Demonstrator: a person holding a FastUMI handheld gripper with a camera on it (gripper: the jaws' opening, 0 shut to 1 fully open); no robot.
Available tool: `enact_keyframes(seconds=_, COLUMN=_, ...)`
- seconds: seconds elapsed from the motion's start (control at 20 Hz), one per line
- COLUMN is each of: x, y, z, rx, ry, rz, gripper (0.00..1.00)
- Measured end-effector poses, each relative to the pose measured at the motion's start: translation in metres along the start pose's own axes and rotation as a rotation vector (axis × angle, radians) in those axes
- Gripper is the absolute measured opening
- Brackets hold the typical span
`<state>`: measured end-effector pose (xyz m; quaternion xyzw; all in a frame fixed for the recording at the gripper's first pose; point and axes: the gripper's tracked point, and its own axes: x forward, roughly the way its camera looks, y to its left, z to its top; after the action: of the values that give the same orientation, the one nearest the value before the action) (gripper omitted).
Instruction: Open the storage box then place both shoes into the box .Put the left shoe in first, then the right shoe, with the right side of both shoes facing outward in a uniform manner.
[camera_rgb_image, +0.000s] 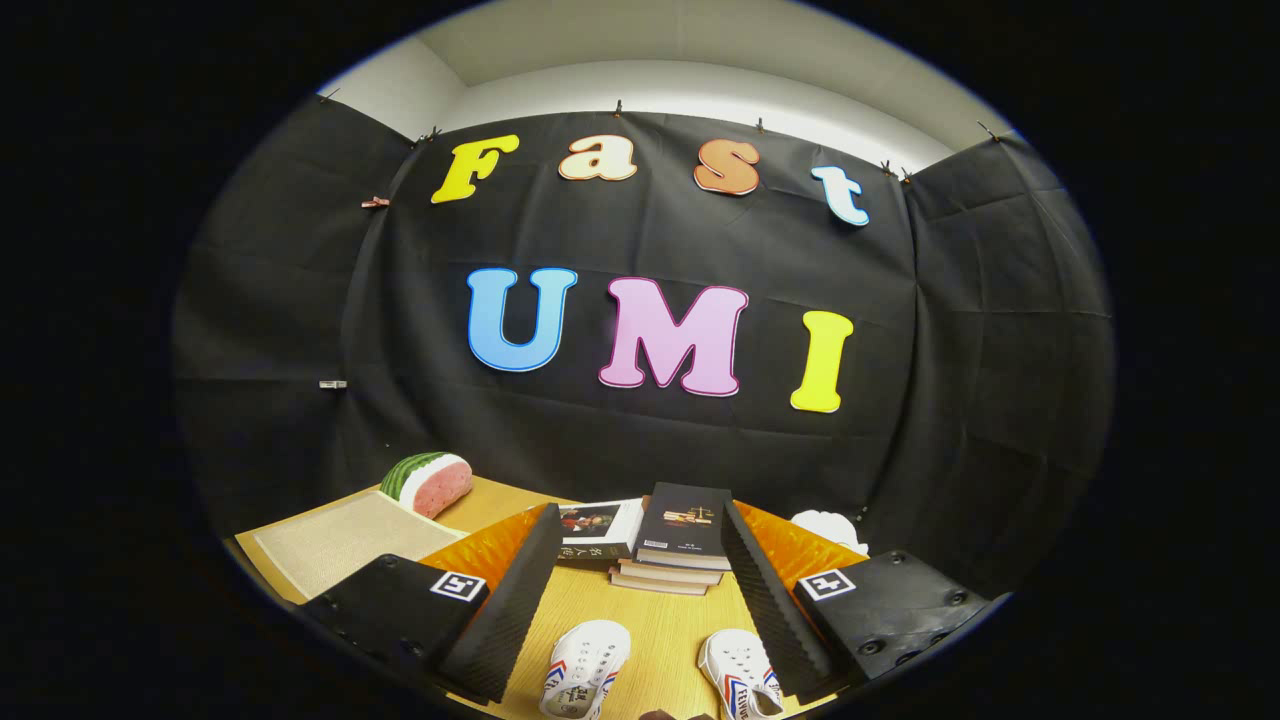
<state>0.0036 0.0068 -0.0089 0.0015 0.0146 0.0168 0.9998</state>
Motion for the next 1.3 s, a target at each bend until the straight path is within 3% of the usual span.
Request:
enact_keyframes(seconds=0.95, x=0.020, y=0.035, z=-0.034, rx=0.065, ry=0.123, rz=0.098, gripper=0.97)
enact_keyframes(seconds=1.3, x=0.009, y=0.107, z=-0.091, rx=0.338, ry=0.410, rz=0.333, gripper=0.98)
